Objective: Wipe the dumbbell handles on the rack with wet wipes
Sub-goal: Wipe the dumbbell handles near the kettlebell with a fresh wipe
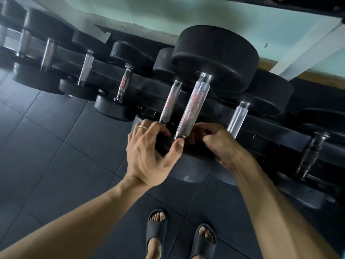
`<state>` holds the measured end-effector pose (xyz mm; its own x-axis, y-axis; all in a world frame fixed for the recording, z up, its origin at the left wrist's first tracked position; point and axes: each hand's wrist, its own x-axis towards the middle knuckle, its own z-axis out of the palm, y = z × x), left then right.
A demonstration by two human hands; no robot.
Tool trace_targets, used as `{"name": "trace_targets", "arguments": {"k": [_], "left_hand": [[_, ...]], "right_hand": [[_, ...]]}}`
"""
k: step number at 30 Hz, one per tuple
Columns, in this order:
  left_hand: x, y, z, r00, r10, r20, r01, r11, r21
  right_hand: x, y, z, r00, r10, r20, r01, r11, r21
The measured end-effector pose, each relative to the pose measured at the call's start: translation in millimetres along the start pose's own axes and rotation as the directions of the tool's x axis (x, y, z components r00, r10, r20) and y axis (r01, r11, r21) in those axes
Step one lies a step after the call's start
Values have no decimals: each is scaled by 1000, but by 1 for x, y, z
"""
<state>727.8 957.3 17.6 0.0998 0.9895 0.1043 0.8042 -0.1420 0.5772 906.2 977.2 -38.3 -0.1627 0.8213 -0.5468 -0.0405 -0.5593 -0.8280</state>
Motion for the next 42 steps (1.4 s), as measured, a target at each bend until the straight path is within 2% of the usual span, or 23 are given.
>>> {"name": "trace_targets", "arguments": {"k": [1,3,5,6,8,10,12,13,15,17,18,19,21,22,24,26,28,29,31,33,38,40,42], "left_hand": [[0,0,0,1000,2,-3,-2,1000,4],[0,-1,1,1000,3,0,-3,1000,-2],[-1,-1,1,1000,4,-4,-4,1000,-5],[0,-1,1,1000,5,-2,-5,1000,-1],[-1,-2,1,1000,5,2,-5,1000,3],[-1,-1,1,1000,2,3,-2,1000,3],[-2,-1,1,1000,3,0,-3,1000,10],[-1,-2,1,1000,8,-5,-8,1000,14],[-2,-2,1,1000,17,-11,-16,1000,16],[-1,-2,2,1000,24,-10,-23,1000,20],[-1,-2,1,1000,25,-11,-25,999,23],[-1,-2,1,1000,27,-14,-26,999,23],[-1,-2,1,999,29,-17,-28,999,22],[-1,-2,2,1000,27,-14,-26,999,23],[-1,-3,1,1000,23,-9,-23,999,24],[-1,-3,1,1000,19,-6,-19,1000,24],[-1,-2,1,1000,16,2,-17,1000,26],[-1,-2,1,1000,16,3,-16,999,29],[-1,-3,1,1000,19,-3,-19,999,36],[-1,-3,1,1000,18,-1,-18,999,29],[-1,-2,1,1000,10,2,-10,1000,28],[-1,-1,0,1000,1,8,-2,1000,28],[-2,-1,0,1000,-9,14,9,999,31]], "right_hand": [[-1,-2,-1,1000,3,-10,-2,999,33],[7,-15,-4,994,8,-107,24,955,294],[28,-31,-5,980,52,-193,71,812,579],[34,-37,-3,977,53,-204,92,765,637],[30,-34,2,988,30,-154,73,781,620],[16,-18,6,997,33,-71,3,889,458],[15,-10,2,998,32,-57,-11,941,339],[20,-13,0,997,7,-77,22,932,361],[42,-26,-6,988,-1,-156,91,817,569],[56,-37,-5,981,19,-191,140,610,780],[55,-34,-3,984,-10,-177,148,598,788],[49,-28,-2,988,-53,-142,140,673,726],[35,-9,3,992,-130,-1,115,873,473],[34,-1,2,989,-136,50,106,915,388],[42,-3,-2,987,-159,24,133,891,435],[55,-20,-7,986,-131,-100,165,766,621],[59,-28,-6,987,-96,-131,161,676,719],[55,-26,-4,988,-125,-90,152,694,704],[39,-15,2,985,-154,81,90,851,517],[29,-7,3,976,-106,191,33,935,353],[47,-20,-9,989,-150,6,123,828,547],[38,-13,-7,989,-139,59,93,869,487],[26,-1,-4,984,-68,166,7,938,346]]}}
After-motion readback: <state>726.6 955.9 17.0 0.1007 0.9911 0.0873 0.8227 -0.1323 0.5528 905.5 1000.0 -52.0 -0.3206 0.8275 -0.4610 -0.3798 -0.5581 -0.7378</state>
